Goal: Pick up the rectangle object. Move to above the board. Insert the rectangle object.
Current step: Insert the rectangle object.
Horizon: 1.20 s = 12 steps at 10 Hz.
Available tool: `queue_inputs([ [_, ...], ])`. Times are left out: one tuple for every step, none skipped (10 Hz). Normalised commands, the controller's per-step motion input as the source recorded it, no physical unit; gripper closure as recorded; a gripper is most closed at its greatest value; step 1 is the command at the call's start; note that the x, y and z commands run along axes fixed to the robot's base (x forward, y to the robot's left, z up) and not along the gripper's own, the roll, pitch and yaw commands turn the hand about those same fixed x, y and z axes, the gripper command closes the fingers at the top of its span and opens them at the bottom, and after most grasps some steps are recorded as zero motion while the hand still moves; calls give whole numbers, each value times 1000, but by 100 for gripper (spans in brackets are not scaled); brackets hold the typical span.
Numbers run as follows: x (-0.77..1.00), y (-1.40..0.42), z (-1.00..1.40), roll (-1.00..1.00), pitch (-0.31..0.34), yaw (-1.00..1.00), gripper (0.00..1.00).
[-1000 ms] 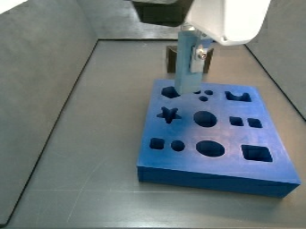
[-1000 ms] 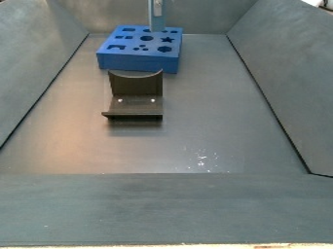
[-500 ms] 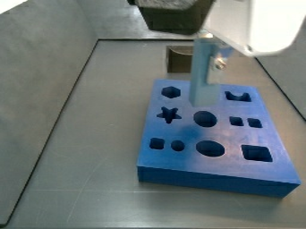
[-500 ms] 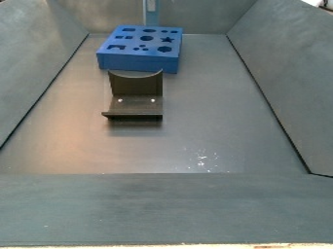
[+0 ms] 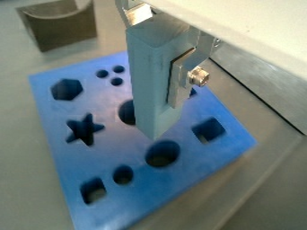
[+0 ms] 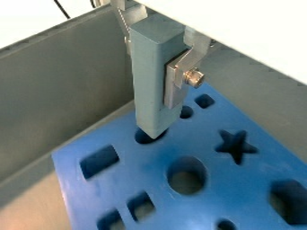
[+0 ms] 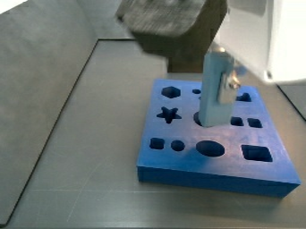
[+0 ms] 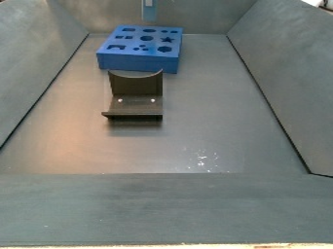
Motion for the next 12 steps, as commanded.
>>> queue_inputs([
  [46, 14, 0, -31, 0, 0, 100],
  [-163, -80, -63, 0, -154, -363, 100],
  [0, 0, -9, 0, -100, -1000, 100],
  [0, 0, -3, 0, -97, -1000, 100],
  [0, 0, 0, 0, 0, 80, 100],
  [34, 0, 0, 0, 23, 0, 100],
  [783, -131, 0, 214, 0, -269, 100],
  [657, -391, 9, 354, -146, -326, 100],
  [683, -397, 29, 366, -146, -297, 100],
  [731, -397, 26, 394, -89, -237, 100],
  [763, -397, 0, 429, -40, -189, 100],
  [780, -397, 0, 460, -6, -151, 100],
])
